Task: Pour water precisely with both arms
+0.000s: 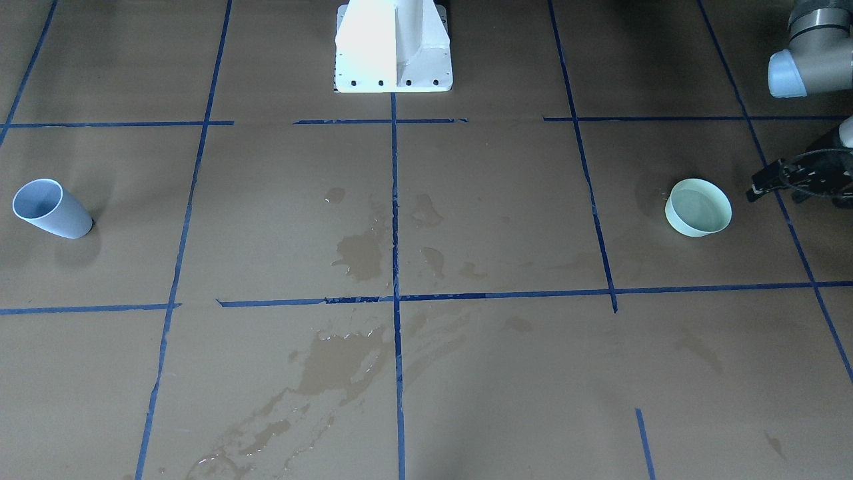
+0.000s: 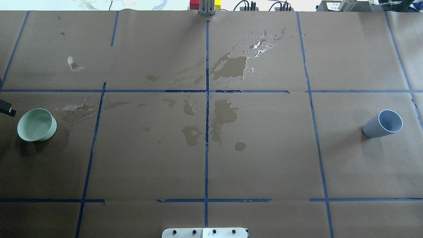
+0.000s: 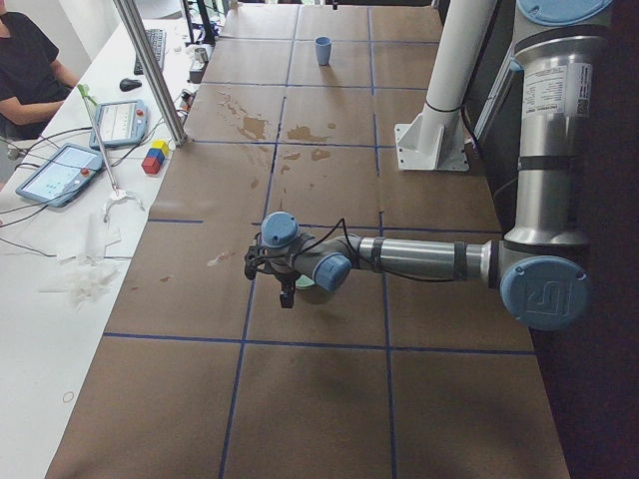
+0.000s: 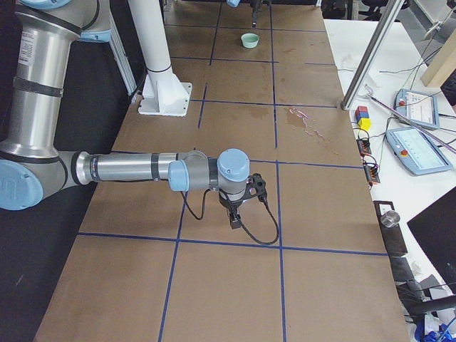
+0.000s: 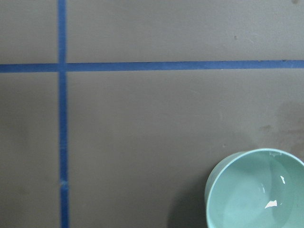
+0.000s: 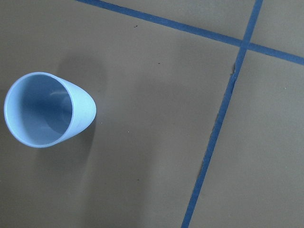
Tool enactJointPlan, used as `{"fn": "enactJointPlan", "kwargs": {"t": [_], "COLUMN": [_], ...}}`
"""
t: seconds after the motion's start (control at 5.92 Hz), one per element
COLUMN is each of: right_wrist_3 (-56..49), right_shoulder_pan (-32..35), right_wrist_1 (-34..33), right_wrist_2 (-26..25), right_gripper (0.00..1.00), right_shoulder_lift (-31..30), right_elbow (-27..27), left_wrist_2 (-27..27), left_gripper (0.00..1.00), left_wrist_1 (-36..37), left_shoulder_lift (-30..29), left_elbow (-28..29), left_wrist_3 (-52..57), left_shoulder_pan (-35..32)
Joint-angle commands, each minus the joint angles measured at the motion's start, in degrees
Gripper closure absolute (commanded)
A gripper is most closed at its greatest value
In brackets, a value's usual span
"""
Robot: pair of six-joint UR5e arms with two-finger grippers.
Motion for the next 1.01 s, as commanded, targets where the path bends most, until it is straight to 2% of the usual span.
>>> {"fn": "enactJointPlan", "kwargs": {"t": [0.0, 0.34, 0.51, 0.68, 0.84], "right_wrist_3": [-0.04, -0.04, -0.04, -0.04, 0.05], "right_shoulder_pan": [-0.09, -0.09, -0.09, -0.09, -0.09], "right_wrist_1": [0.02, 0.02, 0.02, 0.11, 0.19], "right_wrist_2": [0.01, 0.01, 0.01, 0.01, 0.01], "right_gripper": [0.0, 0.0, 0.0, 0.0, 0.0], "right_shoulder_lift": [0.0, 0.0, 0.0, 0.0, 0.0], "right_elbow": [0.0, 0.0, 0.0, 0.0, 0.0], "left_wrist_2": [-0.04, -0.04, -0.04, -0.04, -0.04], "left_gripper": [0.06, 0.17, 0.38, 0.68, 0.94], "left_wrist_1": [-1.71, -1.71, -1.71, -1.71, -1.71], "left_shoulder_lift": [-0.22, -0.92, -1.09, -1.36, -1.45], "left_elbow": [1.34, 2.66, 3.09, 3.71, 3.63], "left_wrist_3": [-1.71, -1.72, -1.72, -1.28, -1.36], "left_shoulder_pan": [3.5, 5.26, 5.62, 5.62, 5.62]}}
